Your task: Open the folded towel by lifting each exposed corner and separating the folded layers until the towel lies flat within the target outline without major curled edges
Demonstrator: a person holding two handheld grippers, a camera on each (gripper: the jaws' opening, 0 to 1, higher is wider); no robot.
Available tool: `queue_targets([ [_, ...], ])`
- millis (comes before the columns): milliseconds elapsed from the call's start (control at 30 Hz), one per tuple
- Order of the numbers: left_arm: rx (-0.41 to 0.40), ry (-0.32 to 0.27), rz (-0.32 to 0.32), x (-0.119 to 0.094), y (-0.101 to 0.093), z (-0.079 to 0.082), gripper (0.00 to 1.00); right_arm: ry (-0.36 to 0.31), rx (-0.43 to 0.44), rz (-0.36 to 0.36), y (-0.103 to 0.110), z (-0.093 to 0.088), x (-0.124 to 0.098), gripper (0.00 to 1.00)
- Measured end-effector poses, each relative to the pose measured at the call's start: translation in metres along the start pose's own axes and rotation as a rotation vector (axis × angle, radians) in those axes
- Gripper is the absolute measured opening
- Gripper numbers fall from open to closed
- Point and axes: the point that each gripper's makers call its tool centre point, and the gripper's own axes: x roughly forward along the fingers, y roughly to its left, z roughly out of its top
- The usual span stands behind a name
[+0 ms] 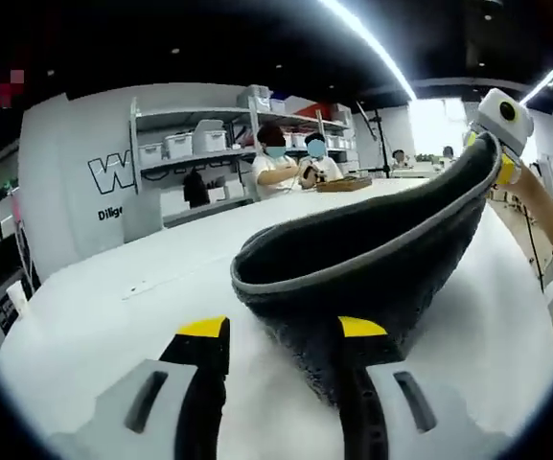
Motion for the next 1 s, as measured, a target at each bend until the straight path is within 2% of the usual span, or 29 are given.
queue_targets([
  [200, 0.042, -0.026, -0.001, -0.009, -0.002, 0.009, 0.44, -0.024, -0.018, 0.037, 0.011, 0.010, -0.001, 0.00],
  [367, 0.060, -0.018, -0.012, -0.022, -0.008, 0.003, 0.46, -0.054, -0.021, 0.086, 0.026, 0.018, -0.002, 0.00],
  [533, 0.072, -0.028, 0.009, -0.040, -0.004, 0.002, 0.48, -0.051, -0.014, 0.110, 0.034, 0.019, -0.002, 0.00],
  [767, 0.128, -0.029, 0.009, -0.053, 0.000, 0.005, 0.51, -0.056, -0.013, 0.141, 0.045, 0.023, -0.002, 0.00],
  [1000, 0.210, -0.025, 0.005, -0.061, -0.007, 0.006, 0.52, -0.061, -0.032, 0.221, 0.064, 0.028, -0.004, 0.00],
])
